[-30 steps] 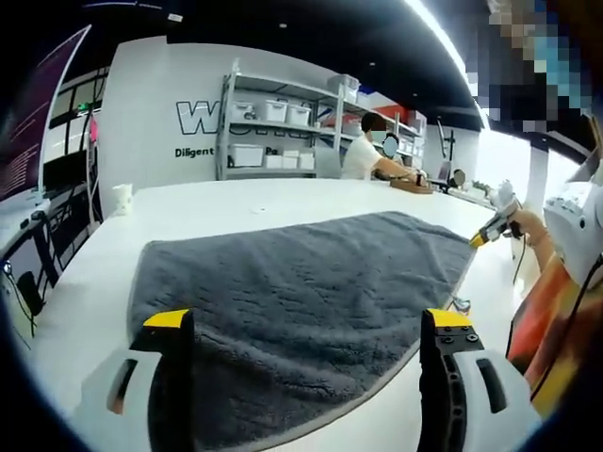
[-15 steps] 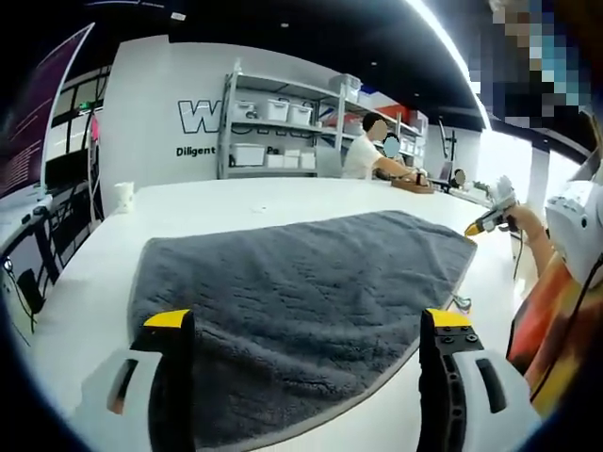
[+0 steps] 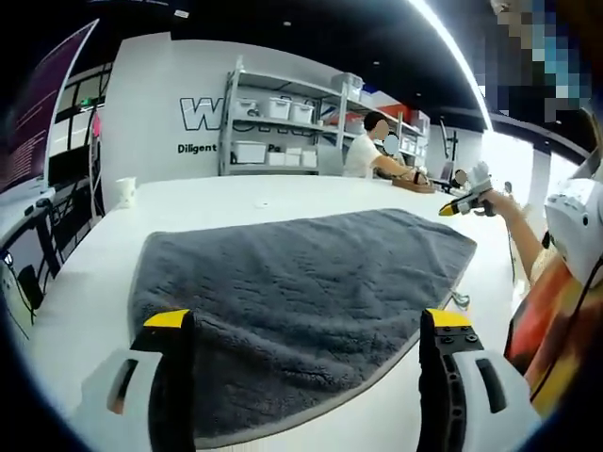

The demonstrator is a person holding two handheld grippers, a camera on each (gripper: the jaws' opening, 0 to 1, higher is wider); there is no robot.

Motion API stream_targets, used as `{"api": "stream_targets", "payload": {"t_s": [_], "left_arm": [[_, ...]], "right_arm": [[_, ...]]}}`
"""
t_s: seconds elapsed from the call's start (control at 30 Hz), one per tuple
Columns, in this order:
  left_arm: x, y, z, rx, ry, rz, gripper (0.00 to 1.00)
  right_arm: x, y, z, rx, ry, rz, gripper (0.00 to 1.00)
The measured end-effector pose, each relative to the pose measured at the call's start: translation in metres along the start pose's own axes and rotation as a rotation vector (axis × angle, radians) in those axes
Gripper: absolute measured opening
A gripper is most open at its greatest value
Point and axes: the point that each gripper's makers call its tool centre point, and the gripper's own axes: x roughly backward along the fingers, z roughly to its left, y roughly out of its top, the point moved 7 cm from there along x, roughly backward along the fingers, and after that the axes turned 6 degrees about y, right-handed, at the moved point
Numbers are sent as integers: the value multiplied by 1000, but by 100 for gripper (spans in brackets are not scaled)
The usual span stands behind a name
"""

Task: Open the folded towel by lifting each exposed corner and separating the folded layers until the towel lies flat within the target outline without major curled edges

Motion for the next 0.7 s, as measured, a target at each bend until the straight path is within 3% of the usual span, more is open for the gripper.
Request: {"api": "stream_targets", "payload": {"t_s": [0.3, 0.7], "left_arm": [[0, -3, 2, 14, 8, 6, 97], [-2, -5, 4, 32, 14, 13, 95]], "right_arm": [[-39, 8, -21, -13, -9, 30, 15], [-66, -1, -34, -45, -40, 41, 6]]}}
